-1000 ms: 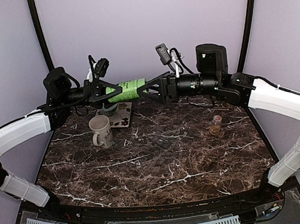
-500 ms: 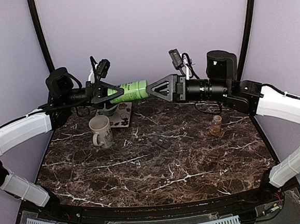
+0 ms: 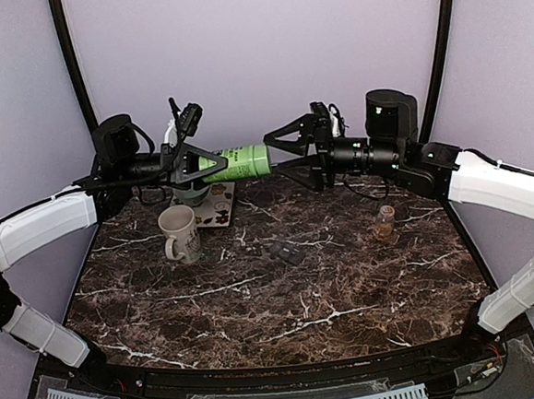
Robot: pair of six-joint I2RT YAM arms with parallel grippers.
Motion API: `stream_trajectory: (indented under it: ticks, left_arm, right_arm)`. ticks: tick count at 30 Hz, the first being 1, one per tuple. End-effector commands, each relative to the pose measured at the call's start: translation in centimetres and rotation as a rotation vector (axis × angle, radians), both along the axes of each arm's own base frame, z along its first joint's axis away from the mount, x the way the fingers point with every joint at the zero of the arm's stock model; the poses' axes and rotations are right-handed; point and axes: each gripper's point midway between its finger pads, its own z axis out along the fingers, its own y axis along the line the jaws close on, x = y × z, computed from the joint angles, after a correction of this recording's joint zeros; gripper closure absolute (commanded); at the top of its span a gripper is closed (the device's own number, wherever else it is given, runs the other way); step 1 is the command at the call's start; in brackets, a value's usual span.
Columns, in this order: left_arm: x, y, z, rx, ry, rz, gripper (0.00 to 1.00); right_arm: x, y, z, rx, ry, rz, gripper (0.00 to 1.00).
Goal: Sort the pills into containers
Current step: Unscrew the lid of the pill bottle.
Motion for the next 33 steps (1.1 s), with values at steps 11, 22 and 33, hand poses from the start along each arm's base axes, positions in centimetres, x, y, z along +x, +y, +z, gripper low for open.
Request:
stream_trajectory:
  ticks: [11,22,33]
  left_arm:
    - [0.1,-0.2,1.3,-0.004,-0.096,-0.016,1.00]
    - [0.6,-0.4,1.1,0.007,-0.104,-0.003,1.00]
    - [1.1,-0.5,1.0,-0.012,-0.059,0.012,1.00]
  right_arm:
    - [-0.6,1.4,2.2,0.069,0.047,0.068,0.19]
    - [-0.4,2.1,1.4,0.037,0.055,0.090,0.30]
    - [-0.5,2.1,1.2,-0.049,-0.105,0.113,0.75]
